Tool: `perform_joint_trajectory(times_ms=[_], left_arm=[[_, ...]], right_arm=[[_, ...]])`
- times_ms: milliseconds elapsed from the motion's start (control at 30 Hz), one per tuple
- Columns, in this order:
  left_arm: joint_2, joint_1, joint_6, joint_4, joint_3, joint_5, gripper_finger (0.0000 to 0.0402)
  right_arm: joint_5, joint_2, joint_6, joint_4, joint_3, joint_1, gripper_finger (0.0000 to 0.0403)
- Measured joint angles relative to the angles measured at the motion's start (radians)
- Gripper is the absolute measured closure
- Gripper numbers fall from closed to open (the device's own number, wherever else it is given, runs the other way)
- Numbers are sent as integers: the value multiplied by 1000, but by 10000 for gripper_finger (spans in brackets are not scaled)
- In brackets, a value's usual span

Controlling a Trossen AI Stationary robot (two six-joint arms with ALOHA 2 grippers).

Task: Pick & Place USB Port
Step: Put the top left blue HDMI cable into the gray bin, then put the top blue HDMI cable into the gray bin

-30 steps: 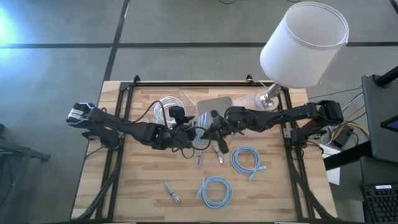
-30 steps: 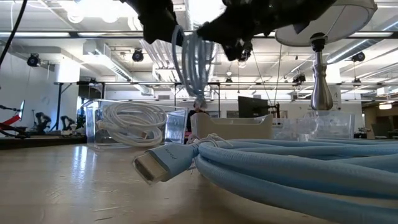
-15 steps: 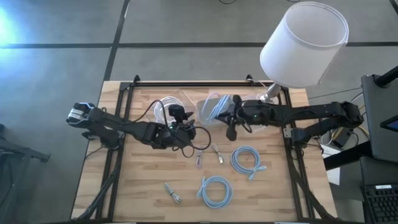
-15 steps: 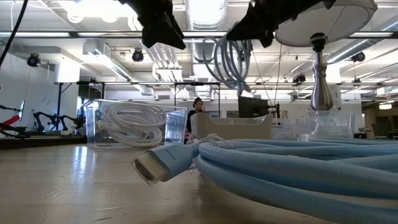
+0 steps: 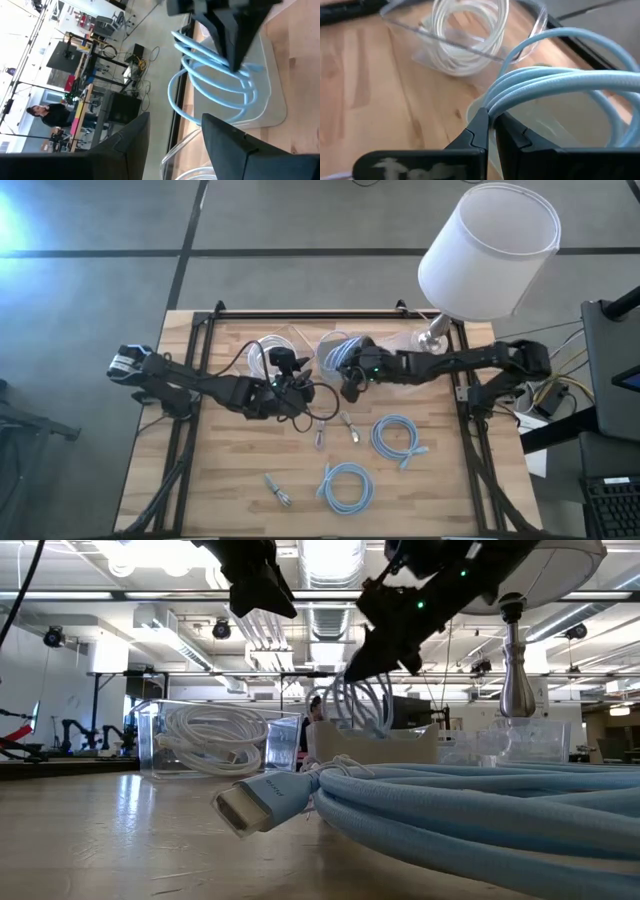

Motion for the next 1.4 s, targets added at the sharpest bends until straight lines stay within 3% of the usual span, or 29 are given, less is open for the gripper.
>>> perform_joint_trajectory(times_ms=[233, 467, 733, 1000, 1233, 1400], left_arm=[[0, 0, -3, -3, 0, 0, 218], [0, 0, -7, -10, 0, 0, 218], [0, 1, -7, -9, 0, 0, 218], [-2, 5, -101, -46, 0, -25, 218], [-20, 5, -233, -162, 0, -21, 218], [-60, 7, -319, -264, -1, 73, 218]], right_arm=[[164, 102, 2, 1, 53, -12, 390], [62, 186, 1, -61, 125, -18, 358], [59, 237, -41, -272, 249, -21, 301], [73, 179, -80, -497, 340, -20, 254], [68, 78, -78, -643, 337, 20, 241], [-11, 2, -61, -746, 289, 66, 247]])
